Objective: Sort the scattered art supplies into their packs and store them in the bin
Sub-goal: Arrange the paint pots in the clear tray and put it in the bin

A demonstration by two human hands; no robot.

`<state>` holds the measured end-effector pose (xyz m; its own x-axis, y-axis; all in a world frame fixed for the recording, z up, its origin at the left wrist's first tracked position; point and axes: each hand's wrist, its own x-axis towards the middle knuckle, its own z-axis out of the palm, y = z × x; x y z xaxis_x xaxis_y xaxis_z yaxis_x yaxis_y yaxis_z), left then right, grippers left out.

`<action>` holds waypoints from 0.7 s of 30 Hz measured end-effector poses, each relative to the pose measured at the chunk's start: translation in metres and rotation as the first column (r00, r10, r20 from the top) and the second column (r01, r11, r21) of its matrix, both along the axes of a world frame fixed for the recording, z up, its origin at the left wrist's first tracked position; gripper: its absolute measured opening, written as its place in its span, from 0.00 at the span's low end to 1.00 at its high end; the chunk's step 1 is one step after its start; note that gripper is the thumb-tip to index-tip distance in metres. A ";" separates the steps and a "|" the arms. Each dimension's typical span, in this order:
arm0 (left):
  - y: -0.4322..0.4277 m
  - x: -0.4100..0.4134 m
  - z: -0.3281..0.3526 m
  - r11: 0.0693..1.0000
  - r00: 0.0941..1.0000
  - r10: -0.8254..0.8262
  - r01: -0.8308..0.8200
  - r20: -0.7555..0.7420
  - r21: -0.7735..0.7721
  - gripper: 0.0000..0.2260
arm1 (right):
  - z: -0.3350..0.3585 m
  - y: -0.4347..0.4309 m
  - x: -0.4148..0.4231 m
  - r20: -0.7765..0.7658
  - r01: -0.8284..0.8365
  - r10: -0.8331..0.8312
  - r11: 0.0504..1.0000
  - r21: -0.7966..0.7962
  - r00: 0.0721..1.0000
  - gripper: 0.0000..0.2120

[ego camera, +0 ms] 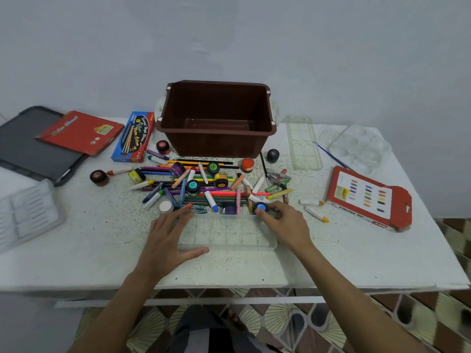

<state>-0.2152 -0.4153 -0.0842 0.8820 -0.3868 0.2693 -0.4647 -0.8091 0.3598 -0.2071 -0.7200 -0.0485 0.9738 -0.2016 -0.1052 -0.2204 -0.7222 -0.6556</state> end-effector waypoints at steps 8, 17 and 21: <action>-0.001 0.000 -0.003 1.000 1.000 -0.006 0.006 0.019 0.009 0.39 | 0.009 0.005 0.001 0.028 0.013 -0.010 0.992 -0.128 1.000 0.14; -0.001 -0.002 -0.001 1.000 1.000 0.002 -0.002 0.001 -0.011 0.38 | 0.023 -0.016 -0.021 0.338 -0.100 0.116 0.993 -0.064 0.934 0.15; -0.001 -0.002 0.000 1.000 1.000 -0.002 0.002 0.006 -0.009 0.38 | 0.014 -0.020 -0.035 0.315 -0.200 0.248 0.964 -0.175 0.916 0.21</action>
<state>-0.2173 -0.4166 -0.0843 0.8793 -0.3862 0.2785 -0.4688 -0.8046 0.3644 -0.2422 -0.7398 -0.0342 0.9692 0.0365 0.2436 0.1700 -0.8148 -0.5542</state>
